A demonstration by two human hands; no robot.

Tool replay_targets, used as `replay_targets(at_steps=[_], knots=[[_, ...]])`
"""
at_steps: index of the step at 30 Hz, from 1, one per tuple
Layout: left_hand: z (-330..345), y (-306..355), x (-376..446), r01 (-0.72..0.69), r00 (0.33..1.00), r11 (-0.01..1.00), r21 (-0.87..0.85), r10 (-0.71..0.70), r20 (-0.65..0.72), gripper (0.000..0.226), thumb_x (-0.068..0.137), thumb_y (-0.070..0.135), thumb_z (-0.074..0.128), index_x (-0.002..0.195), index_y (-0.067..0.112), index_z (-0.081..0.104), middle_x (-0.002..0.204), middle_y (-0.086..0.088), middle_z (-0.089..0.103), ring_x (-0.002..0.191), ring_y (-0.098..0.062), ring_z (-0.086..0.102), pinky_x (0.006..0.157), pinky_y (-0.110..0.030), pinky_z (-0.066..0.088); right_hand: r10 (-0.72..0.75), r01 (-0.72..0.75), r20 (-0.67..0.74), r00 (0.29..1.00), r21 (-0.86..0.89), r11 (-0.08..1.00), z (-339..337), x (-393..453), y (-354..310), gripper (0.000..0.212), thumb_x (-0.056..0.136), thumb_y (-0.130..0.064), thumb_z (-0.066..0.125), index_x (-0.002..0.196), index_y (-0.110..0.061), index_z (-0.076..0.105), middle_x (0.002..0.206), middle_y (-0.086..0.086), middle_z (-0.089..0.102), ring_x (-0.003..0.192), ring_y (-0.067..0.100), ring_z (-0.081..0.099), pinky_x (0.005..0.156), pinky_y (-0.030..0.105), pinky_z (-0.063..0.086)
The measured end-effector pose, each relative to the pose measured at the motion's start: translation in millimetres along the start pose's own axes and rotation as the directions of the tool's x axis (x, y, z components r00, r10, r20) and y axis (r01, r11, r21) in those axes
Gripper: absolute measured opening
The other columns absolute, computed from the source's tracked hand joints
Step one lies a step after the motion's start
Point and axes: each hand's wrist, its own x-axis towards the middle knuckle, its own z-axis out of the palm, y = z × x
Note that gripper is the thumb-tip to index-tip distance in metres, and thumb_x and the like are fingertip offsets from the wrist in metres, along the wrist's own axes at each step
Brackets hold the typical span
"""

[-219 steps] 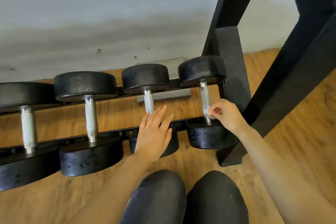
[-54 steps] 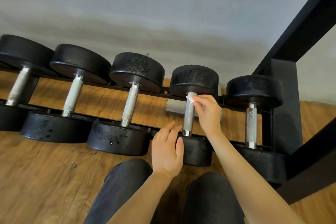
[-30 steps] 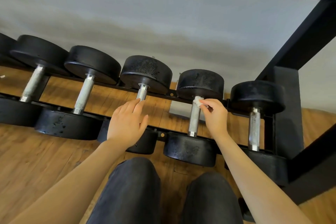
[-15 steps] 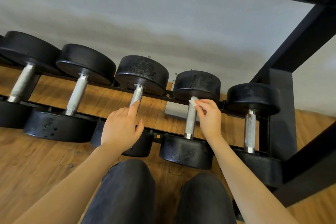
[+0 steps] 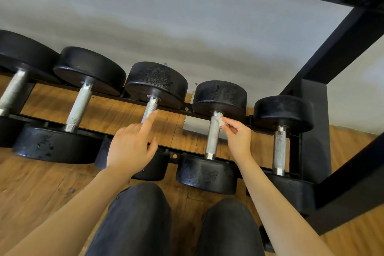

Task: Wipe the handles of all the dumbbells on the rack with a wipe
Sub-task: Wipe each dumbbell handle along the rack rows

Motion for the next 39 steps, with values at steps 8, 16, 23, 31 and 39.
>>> replay_targets(at_steps=[8,16,23,31,39], knots=[[-1,0,1,-0.010,1.000,1.000,-0.030,0.010,-0.003,0.078,0.084,0.019,0.071,0.150,0.018,0.029,0.079,-0.005,0.066,0.060,-0.017,0.056,0.053,-0.032,0.049,-0.018,0.018,0.017,1.000,0.002,1.000,2,1,2,0.031,0.091,-0.013,0.062,0.122,-0.015,0.064,0.120,-0.001,0.065,0.111,0.009,0.059,0.099,0.033,0.049],[-3,2,1,-0.007,1.000,1.000,-0.023,0.008,0.003,0.075,0.082,0.017,0.074,0.147,0.014,0.037,0.071,-0.004,0.063,0.055,-0.016,0.053,0.052,-0.029,0.043,-0.356,0.366,0.089,0.930,-0.283,0.887,-3,-2,3,0.023,0.091,-0.012,0.062,0.113,-0.009,0.069,0.119,0.005,0.058,0.109,0.006,0.051,0.098,0.015,0.041],[-1,1,1,0.009,1.000,1.000,-0.007,-0.009,0.006,0.072,0.081,0.017,0.075,0.143,0.012,0.039,0.072,-0.004,0.064,0.056,-0.018,0.055,0.055,-0.031,0.048,-0.399,0.436,0.175,0.900,-0.371,0.820,-6,-1,6,0.029,0.091,-0.011,0.062,0.120,-0.009,0.065,0.116,0.007,0.060,0.104,0.015,0.058,0.093,0.020,0.047],[-4,4,2,0.007,1.000,1.000,0.009,-0.007,0.014,0.070,0.078,0.013,0.077,0.140,0.008,0.045,0.064,-0.005,0.060,0.052,-0.020,0.051,0.053,-0.028,0.040,-0.406,0.432,0.150,0.902,-0.343,0.834,-8,-1,7,0.025,0.092,-0.016,0.061,0.115,-0.008,0.068,0.121,0.006,0.058,0.110,0.007,0.052,0.097,0.006,0.035],[-3,2,0,0.007,1.000,1.000,0.009,-0.007,0.012,0.069,0.079,0.016,0.076,0.140,0.007,0.045,0.068,-0.006,0.063,0.053,-0.019,0.053,0.052,-0.030,0.043,-0.455,0.454,0.088,0.886,-0.360,0.815,-2,1,12,0.024,0.088,-0.010,0.065,0.111,-0.009,0.071,0.115,0.005,0.067,0.107,0.014,0.060,0.097,0.026,0.047]])
